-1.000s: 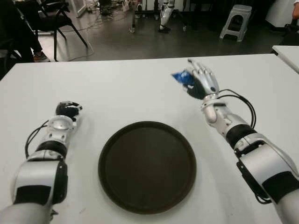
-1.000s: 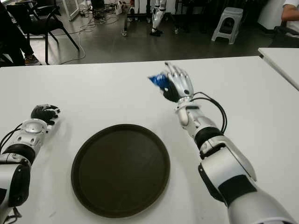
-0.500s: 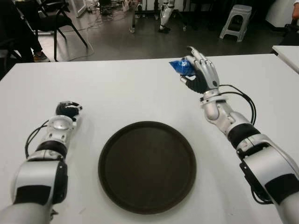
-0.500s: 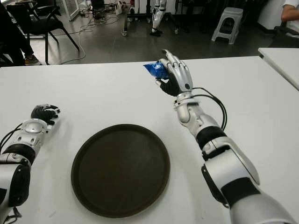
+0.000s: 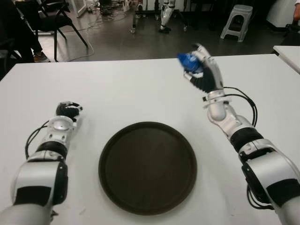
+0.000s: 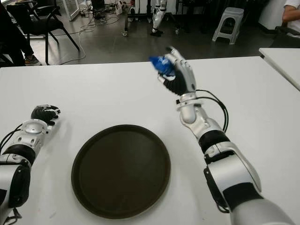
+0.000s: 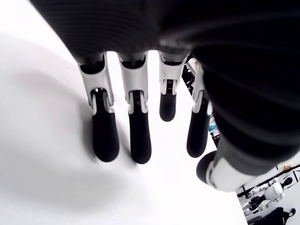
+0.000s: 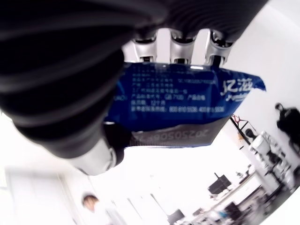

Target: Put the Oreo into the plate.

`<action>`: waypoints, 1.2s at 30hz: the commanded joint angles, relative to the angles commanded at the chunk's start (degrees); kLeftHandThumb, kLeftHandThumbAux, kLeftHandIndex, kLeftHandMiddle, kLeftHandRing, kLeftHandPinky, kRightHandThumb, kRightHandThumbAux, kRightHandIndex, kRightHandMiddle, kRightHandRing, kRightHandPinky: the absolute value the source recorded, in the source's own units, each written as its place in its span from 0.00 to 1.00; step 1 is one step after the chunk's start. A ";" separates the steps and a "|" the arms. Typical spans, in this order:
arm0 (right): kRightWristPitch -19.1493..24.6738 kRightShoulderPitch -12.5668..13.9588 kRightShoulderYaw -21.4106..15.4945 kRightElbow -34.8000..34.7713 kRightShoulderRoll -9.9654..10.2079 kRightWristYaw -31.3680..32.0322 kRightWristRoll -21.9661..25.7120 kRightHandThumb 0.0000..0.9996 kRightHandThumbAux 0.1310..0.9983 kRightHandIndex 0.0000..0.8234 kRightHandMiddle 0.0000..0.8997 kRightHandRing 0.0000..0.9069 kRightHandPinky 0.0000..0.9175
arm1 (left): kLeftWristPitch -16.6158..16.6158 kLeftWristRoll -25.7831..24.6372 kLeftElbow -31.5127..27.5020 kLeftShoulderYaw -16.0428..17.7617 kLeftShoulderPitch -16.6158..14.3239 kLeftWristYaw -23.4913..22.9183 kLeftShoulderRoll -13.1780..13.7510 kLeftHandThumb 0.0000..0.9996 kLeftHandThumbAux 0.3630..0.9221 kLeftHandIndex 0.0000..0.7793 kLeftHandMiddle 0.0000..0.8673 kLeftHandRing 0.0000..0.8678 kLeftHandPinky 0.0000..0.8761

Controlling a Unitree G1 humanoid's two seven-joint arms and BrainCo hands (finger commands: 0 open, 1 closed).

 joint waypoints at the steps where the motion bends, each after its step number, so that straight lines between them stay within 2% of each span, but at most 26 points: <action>1: -0.42 0.39 -1.03 -0.78 0.42 2.00 1.92 0.70 0.68 0.51 0.15 0.16 0.17 | -0.06 0.01 -0.01 0.00 0.01 -0.01 0.01 0.67 0.65 0.51 0.16 0.18 0.20; 7: -1.35 2.22 -5.42 -4.19 2.78 12.68 11.04 0.70 0.68 0.51 0.15 0.14 0.13 | 0.04 0.13 -0.01 -0.12 -0.01 0.00 0.06 0.67 0.65 0.51 0.15 0.17 0.19; 9: -1.00 3.00 -7.03 -5.63 3.83 18.03 15.30 0.70 0.68 0.51 0.15 0.13 0.11 | 0.25 0.40 0.02 -0.39 -0.09 0.08 0.11 0.67 0.65 0.51 0.15 0.17 0.19; 12: 0.95 3.72 -8.89 -7.30 4.93 24.34 19.90 0.71 0.68 0.51 0.16 0.11 0.09 | 0.43 0.70 0.03 -0.72 -0.14 0.11 0.15 0.67 0.65 0.51 0.15 0.17 0.19; 19: 6.11 4.51 -11.96 -9.95 6.76 34.92 26.69 0.71 0.67 0.51 0.16 0.09 0.04 | 0.52 0.89 0.06 -0.96 -0.16 -0.13 0.26 0.67 0.65 0.51 0.15 0.17 0.18; 27: 11.64 6.12 -13.44 -13.84 7.92 43.67 30.84 0.71 0.67 0.51 0.16 0.09 0.02 | 0.43 0.43 0.10 -0.65 -0.03 -0.11 0.21 0.67 0.65 0.51 0.15 0.17 0.18; 36: 15.21 7.37 -13.83 -16.42 8.50 48.29 31.60 0.71 0.67 0.51 0.16 0.09 0.03 | 0.17 0.22 -0.01 -0.22 0.02 0.14 0.06 0.68 0.65 0.51 0.15 0.17 0.17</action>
